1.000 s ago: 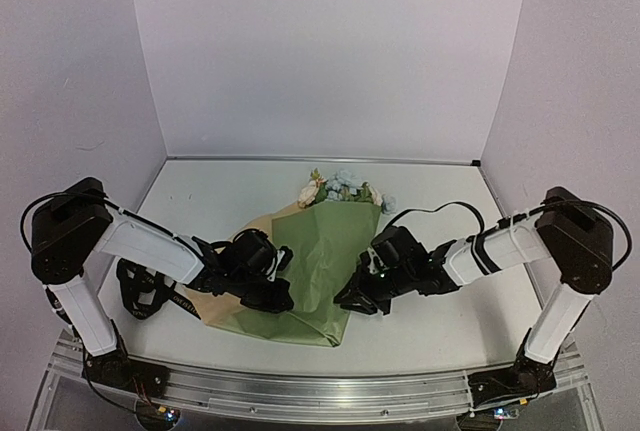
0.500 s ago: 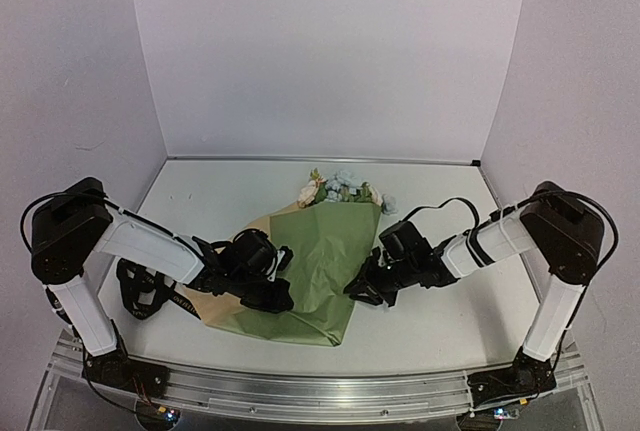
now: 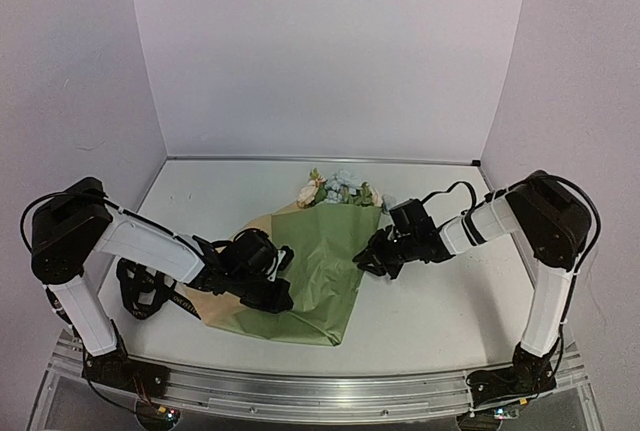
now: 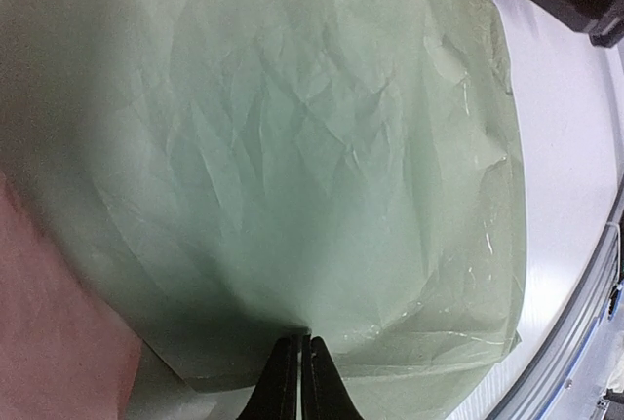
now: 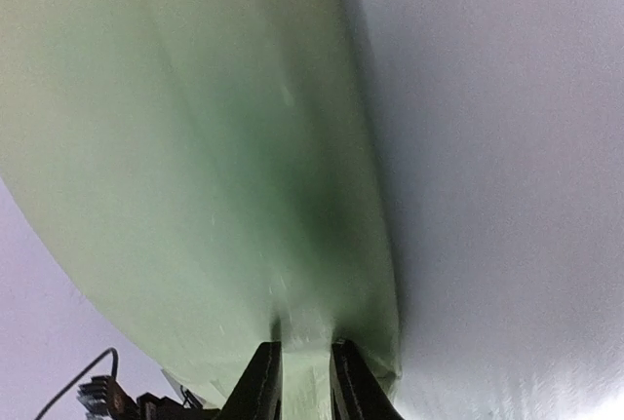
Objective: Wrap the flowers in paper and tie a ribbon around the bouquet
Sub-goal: Press the fold line on the 2/3-folded wrapping paper.
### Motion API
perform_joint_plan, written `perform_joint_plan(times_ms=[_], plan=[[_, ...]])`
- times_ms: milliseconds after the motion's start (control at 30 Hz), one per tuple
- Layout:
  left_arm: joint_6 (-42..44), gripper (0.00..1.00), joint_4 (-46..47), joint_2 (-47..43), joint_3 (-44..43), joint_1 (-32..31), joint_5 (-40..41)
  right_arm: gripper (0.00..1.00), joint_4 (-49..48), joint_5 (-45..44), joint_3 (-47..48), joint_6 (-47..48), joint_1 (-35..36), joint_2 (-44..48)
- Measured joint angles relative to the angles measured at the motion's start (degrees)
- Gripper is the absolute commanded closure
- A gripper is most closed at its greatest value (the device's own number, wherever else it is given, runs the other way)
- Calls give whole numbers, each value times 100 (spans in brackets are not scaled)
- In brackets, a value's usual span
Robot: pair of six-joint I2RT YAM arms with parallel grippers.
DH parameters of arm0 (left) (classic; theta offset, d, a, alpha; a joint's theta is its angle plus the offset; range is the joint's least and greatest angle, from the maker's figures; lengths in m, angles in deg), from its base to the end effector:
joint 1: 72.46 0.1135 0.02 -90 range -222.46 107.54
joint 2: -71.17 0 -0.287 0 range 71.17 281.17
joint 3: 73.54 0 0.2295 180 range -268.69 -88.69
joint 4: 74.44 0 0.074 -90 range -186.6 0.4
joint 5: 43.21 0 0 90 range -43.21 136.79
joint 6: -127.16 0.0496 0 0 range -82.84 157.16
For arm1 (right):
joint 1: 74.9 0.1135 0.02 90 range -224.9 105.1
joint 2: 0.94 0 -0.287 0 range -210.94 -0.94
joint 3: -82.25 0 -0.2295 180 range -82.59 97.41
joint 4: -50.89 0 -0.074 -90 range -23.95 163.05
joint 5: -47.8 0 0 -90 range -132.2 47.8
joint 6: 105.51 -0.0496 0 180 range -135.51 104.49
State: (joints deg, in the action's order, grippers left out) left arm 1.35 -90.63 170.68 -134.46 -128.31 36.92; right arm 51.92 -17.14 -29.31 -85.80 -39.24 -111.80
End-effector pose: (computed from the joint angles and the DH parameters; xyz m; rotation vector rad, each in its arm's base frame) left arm 0.1713 -0.2677 0.1530 0.5479 2.6717 -0.7847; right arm 0.2948 0.2374 0.1451 0.5557 2.6477 1.2853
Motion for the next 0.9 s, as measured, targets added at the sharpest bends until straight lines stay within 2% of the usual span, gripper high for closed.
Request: perform_joint_plan(times_ms=[367, 667, 900], plan=[[151, 96, -176, 23, -99, 2, 25, 82, 35, 113, 952, -144, -780, -701], [177, 95, -254, 46, -154, 2, 27, 82, 517, 182, 1810, -119, -1362, -1150], [170, 85, -339, 55, -226, -4, 41, 82, 1121, 332, 2104, 90, -1644, -1107]])
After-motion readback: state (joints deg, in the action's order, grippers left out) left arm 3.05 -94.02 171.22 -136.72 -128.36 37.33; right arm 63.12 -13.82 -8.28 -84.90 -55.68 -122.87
